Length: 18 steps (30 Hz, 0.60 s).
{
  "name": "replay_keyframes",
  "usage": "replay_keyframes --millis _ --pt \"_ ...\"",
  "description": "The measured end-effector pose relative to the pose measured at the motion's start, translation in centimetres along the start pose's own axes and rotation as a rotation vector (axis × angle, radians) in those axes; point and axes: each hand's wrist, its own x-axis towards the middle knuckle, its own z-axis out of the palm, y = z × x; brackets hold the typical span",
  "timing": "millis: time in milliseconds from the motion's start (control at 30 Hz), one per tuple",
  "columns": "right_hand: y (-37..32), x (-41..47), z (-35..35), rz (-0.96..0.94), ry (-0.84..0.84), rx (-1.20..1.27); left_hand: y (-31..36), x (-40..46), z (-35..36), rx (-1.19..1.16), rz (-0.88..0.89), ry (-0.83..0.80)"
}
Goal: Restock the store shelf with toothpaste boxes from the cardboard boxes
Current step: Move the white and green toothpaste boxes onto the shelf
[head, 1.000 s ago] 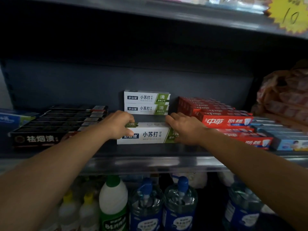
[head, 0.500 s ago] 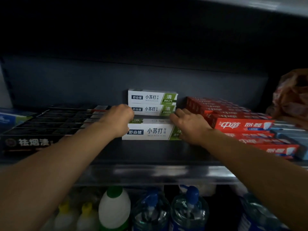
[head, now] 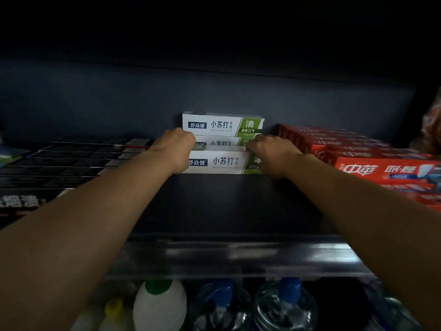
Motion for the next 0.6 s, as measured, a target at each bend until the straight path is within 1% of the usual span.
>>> replay_keyframes --millis 367,433,600 --pt "2.0 3.3 1.4 0.048 -0.124 0.125 -0.5 3.9 1.8 -0.139 -0.042 -0.196" --pt "2.2 3.7 1.6 0.049 -0.133 0.126 -0.5 4.3 2.1 -0.150 -0.048 -0.208" --pt "2.6 4.4 2.1 0.046 -0.118 0.129 -0.6 4.9 2.6 -0.131 -0.039 -0.182"
